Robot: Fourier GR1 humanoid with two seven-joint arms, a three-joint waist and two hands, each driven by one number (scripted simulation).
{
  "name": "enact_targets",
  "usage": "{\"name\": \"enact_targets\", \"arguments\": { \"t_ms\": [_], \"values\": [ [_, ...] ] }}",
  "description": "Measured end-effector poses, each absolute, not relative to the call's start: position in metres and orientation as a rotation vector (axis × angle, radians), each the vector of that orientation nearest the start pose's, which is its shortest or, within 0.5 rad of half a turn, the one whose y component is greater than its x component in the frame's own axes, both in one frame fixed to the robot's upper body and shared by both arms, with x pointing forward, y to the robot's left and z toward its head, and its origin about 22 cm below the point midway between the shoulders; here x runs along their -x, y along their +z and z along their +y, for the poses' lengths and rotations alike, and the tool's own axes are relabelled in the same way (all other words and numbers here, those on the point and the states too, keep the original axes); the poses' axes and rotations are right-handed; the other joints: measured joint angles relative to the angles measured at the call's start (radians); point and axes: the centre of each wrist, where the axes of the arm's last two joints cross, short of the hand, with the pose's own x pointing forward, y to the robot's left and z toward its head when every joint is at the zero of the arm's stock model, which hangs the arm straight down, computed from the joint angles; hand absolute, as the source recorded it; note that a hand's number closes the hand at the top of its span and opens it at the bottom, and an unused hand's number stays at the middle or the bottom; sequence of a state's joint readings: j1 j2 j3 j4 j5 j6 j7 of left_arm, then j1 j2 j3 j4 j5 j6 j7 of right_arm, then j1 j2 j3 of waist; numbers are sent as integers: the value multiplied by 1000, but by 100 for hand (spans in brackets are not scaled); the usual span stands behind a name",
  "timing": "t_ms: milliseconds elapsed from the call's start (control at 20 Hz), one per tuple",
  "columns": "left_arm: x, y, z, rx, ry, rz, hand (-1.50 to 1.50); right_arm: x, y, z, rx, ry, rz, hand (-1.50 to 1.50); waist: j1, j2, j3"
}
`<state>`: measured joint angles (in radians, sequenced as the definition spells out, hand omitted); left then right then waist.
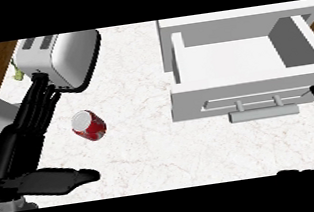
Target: Pick up the can, place it into the drawer and close the drawer
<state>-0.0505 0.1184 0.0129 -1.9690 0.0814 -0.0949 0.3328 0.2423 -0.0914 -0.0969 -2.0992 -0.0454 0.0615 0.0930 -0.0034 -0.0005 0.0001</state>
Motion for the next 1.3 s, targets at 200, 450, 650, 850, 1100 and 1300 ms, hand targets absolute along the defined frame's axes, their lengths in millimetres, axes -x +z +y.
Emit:
{"name": "enact_targets", "arguments": {
  "t_ms": [200,450,650,850,1100,1300],
  "values": [
    [-241,103,241,36,-163,-1665,-150,-168,82,-290,161,4,-1783,-150,-1,0,0],
    [-250,89,245,32,-164,-1656,-150,-165,80,-289,164,11,-1780,-150,0,0,0],
    [-256,70,247,22,-155,-1649,-150,-164,80,-292,171,16,-1784,-150,0,0,0],
    [-263,54,250,14,-141,-1641,-150,-167,75,-293,176,23,-1780,-150,0,0,0],
    [-265,28,255,-5,-131,-1626,-150,-161,72,-294,172,16,-1780,-150,-1,0,0],
    [-268,11,264,-25,-122,-1617,-150,-164,75,-298,169,11,-1784,-150,0,0,0]
  ]
}}
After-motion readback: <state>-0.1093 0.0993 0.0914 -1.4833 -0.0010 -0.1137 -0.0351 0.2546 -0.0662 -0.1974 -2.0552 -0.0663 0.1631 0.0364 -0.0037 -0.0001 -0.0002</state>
